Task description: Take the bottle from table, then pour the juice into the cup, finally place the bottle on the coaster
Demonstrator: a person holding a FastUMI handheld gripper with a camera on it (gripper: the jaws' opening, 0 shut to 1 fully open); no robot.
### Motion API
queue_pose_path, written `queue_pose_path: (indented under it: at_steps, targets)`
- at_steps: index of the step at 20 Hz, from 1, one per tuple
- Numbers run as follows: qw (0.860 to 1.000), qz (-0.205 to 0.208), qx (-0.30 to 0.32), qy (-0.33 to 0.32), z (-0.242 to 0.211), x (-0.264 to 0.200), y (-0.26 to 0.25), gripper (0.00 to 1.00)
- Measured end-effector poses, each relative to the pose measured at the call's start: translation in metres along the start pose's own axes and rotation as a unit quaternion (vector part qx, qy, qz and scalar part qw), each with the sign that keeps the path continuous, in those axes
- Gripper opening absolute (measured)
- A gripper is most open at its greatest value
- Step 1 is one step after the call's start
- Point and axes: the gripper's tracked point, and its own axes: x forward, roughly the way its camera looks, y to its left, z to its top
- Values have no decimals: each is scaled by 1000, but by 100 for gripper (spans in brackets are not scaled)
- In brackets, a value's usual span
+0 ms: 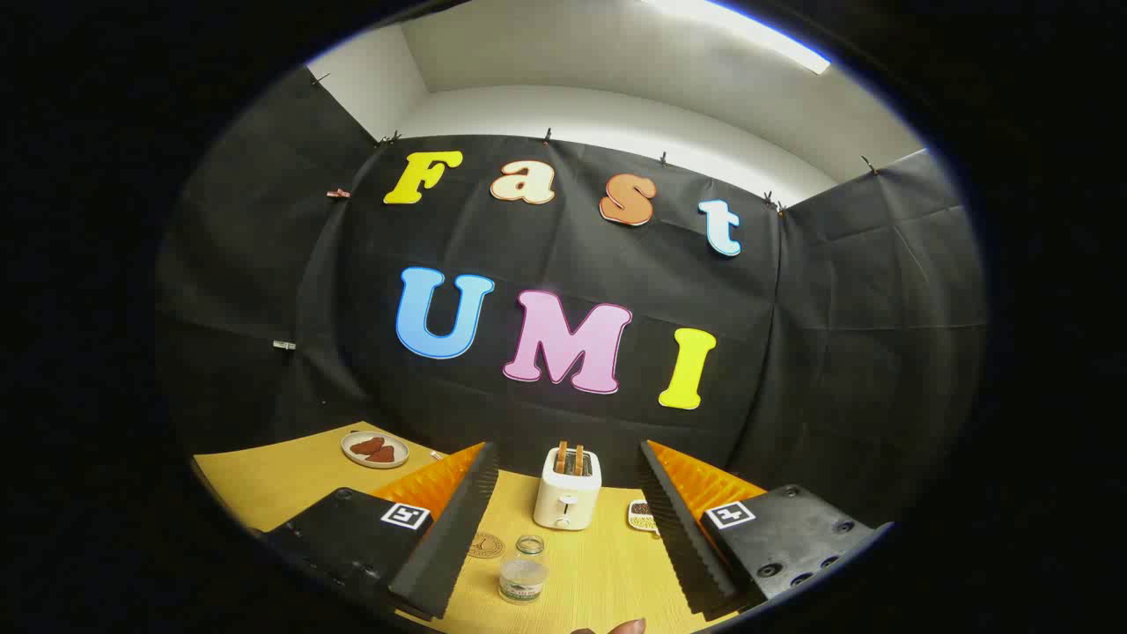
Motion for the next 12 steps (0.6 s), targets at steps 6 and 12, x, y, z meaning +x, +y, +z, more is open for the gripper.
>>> queue_pose_path:
  at_steps: [6,12]
  targets:
    - [1000,-3,4,2,-2,0,-1,97]
    - [1000,-1,8,4,-5,1,2,97]
